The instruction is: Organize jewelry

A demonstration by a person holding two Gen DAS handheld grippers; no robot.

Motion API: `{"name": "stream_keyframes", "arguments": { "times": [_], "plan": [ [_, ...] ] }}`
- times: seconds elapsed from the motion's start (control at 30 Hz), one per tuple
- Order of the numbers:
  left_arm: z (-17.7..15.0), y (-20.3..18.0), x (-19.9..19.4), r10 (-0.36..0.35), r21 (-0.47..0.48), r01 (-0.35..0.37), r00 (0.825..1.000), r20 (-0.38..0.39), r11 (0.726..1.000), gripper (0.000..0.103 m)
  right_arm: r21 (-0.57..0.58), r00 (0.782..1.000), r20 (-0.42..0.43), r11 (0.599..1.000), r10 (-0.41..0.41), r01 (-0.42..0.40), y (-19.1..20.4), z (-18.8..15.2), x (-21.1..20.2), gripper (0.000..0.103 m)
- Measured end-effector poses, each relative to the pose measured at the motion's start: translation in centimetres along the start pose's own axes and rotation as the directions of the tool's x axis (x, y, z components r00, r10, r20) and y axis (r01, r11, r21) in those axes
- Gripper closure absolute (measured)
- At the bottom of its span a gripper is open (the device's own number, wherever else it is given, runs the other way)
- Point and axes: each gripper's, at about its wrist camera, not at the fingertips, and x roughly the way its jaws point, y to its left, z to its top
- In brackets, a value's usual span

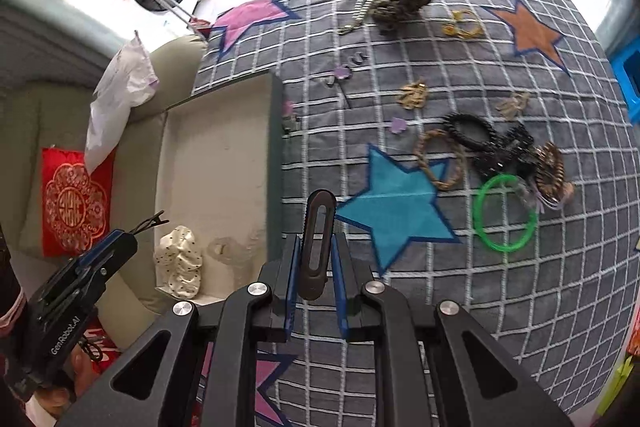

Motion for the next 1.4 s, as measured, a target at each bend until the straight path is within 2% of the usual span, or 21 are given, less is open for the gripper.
{"name": "stream_keyframes", "arguments": {
  "times": [0.4, 0.73, 1.1, 1.4],
  "plan": [
    [1.1, 3.6, 1.3, 0.024, -0.042, -0.024, 1.000, 0.009, 0.999, 0.077, -0.070, 0.999, -0.027, 0.997, 0.038, -0.040, 4.4, 1.6, 2.4, 0.086],
    [2.0, 6.2, 5.1, 0.065, -0.075, -0.067, 0.998, -0.025, 0.995, 0.077, -0.114, 0.994, -0.079, 0.990, 0.072, -0.080, 7.4, 3.4, 6.9, 0.086],
    [-0.4, 7.1, 10.3, 0.131, -0.071, -0.141, 0.982, -0.136, 0.987, 0.077, -0.146, 0.983, -0.179, 0.987, 0.037, -0.064, 8.8, 2.9, 13.1, 0.086],
    [-1.2, 6.8, 10.6, 0.150, -0.064, -0.159, 0.980, -0.130, 0.985, 0.077, -0.144, 0.973, -0.230, 0.989, 0.002, -0.036, 8.9, 2.5, 16.0, 0.086]
  ]
}}
